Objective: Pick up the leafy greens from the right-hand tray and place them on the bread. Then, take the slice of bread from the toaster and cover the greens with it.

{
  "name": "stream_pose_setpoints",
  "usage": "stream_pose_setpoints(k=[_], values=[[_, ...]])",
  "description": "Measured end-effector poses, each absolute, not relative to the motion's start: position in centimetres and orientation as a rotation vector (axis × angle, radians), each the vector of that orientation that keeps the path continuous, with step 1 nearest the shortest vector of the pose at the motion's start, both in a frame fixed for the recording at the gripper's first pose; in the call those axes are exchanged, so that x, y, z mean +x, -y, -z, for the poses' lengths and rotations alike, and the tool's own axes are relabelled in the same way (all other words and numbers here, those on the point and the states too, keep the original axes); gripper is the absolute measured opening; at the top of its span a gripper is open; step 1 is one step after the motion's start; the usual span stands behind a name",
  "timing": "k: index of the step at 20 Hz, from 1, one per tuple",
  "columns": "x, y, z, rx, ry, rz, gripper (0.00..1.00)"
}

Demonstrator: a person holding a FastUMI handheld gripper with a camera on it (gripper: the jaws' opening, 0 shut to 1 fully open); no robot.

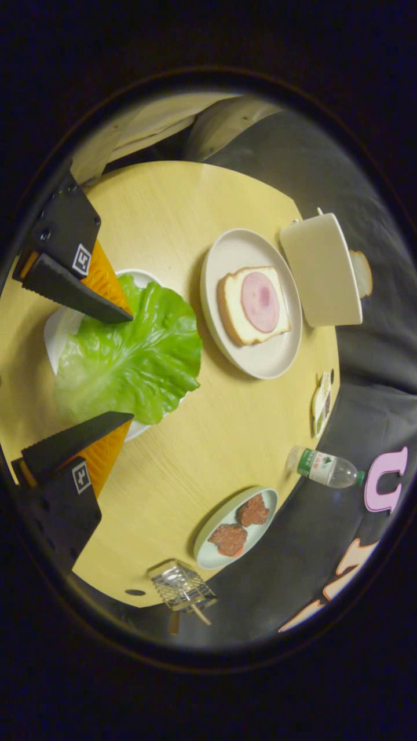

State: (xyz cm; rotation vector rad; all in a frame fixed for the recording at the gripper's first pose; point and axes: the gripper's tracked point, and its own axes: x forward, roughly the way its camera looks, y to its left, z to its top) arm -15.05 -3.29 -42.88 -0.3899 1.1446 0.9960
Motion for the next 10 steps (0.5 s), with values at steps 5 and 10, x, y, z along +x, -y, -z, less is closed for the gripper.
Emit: stream_pose_setpoints(k=[5,10], values=[[-15.32,3.19,42.99,-0.318,-1.153,-0.978,0.65],[-15.25,2.64,43.03,-0.285,-1.115,-0.936,0.11]])
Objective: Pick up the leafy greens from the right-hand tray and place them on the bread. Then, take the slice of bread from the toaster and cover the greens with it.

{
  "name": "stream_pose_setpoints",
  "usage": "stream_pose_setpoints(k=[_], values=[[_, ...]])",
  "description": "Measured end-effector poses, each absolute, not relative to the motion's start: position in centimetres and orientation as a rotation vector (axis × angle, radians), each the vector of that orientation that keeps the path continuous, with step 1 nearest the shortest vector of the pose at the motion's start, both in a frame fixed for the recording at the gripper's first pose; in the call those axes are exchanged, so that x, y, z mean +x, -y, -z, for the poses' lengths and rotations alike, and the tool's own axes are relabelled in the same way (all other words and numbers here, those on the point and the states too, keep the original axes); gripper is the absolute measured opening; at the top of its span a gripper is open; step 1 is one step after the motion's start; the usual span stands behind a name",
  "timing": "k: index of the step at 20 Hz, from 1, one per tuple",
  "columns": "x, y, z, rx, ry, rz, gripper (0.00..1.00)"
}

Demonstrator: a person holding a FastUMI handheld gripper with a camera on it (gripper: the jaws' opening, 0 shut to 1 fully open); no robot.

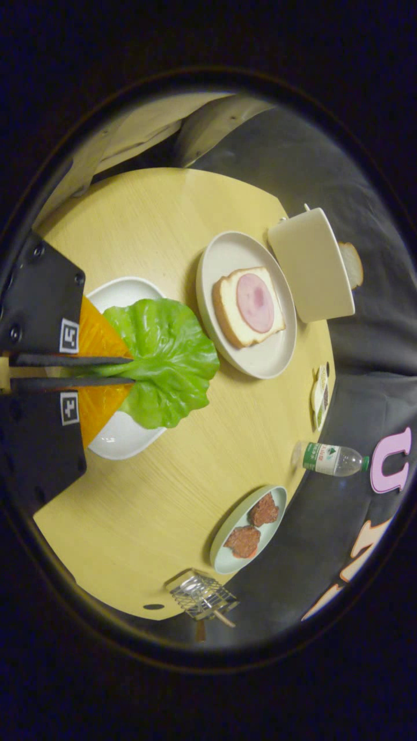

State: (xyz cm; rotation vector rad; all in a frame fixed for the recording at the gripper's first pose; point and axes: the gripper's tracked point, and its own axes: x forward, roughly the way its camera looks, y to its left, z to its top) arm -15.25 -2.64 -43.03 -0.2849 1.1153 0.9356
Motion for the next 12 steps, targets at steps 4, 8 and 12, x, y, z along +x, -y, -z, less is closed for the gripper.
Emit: stream_pose_setpoints(k=[4,8,12], values=[[-15.5,2.7,42.0,-0.299,-1.095,-0.927,0.07],[-14.9,2.8,39.9,-0.288,-1.054,-0.895,0.06],[-13.2,3.1,37.2,-0.289,-0.998,-0.818,0.07]])
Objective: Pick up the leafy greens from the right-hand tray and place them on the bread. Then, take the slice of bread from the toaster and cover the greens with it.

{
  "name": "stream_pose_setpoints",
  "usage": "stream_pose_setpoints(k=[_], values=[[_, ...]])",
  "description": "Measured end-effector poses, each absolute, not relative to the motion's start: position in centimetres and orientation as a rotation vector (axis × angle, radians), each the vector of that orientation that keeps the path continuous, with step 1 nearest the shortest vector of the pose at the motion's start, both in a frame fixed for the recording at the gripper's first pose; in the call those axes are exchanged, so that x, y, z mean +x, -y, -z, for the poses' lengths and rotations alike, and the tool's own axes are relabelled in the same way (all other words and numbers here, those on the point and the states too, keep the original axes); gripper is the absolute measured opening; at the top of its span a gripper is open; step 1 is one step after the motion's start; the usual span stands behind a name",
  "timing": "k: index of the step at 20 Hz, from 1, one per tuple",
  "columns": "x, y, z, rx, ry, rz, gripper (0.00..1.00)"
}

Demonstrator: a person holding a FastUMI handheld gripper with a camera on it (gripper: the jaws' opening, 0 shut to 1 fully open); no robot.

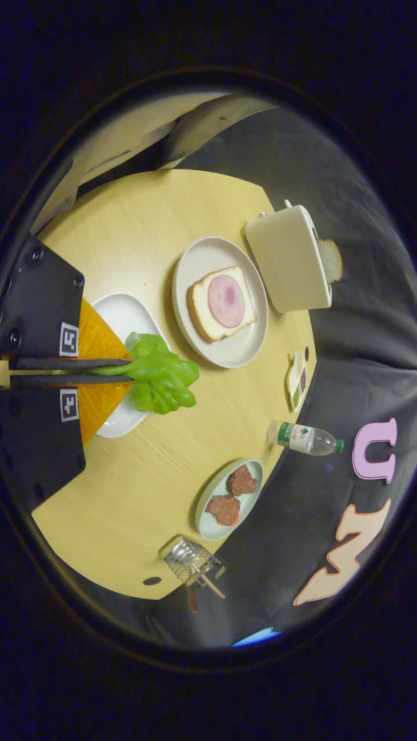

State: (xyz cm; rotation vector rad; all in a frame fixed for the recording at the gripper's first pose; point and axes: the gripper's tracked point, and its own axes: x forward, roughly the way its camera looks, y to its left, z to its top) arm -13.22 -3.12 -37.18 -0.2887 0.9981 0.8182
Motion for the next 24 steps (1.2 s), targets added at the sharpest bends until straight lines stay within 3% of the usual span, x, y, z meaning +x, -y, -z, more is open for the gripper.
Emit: stream_pose_setpoints(k=[10,24], values=[[-11.9,-0.5,29.9,-0.273,-0.88,-0.741,0.06],[-11.7,-12.1,29.7,-0.285,-0.888,-0.826,0.07]])
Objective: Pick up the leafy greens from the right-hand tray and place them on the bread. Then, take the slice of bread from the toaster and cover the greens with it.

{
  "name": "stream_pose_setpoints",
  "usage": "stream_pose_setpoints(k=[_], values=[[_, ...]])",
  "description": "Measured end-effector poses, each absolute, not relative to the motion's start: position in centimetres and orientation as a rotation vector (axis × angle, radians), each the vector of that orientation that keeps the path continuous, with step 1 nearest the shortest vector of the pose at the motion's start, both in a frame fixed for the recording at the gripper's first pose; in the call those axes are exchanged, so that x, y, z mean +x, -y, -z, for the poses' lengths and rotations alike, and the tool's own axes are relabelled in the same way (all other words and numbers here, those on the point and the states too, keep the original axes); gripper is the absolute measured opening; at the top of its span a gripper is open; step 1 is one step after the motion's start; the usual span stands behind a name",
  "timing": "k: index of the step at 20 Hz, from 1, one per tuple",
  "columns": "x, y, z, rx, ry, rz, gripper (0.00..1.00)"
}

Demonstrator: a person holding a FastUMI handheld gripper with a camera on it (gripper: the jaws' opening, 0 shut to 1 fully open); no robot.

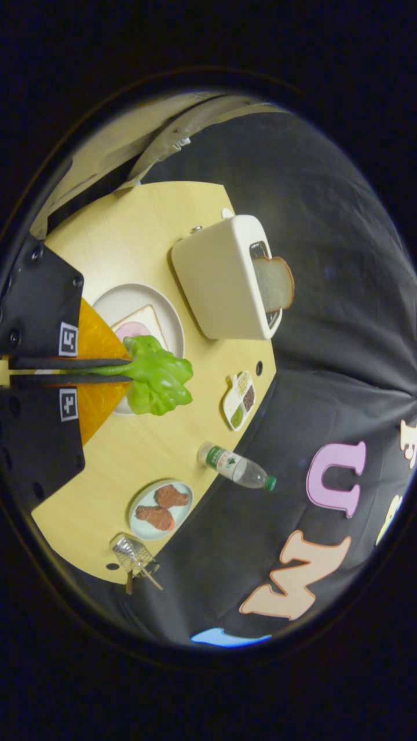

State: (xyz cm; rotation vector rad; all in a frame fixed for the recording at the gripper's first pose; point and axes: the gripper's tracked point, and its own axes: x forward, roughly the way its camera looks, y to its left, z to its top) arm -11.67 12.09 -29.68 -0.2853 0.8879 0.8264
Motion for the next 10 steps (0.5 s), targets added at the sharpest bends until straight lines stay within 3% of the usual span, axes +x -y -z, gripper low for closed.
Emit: stream_pose_setpoints(k=[10], values=[[-12.7,-17.4,35.7,-0.28,-1.009,-0.928,0.06]])
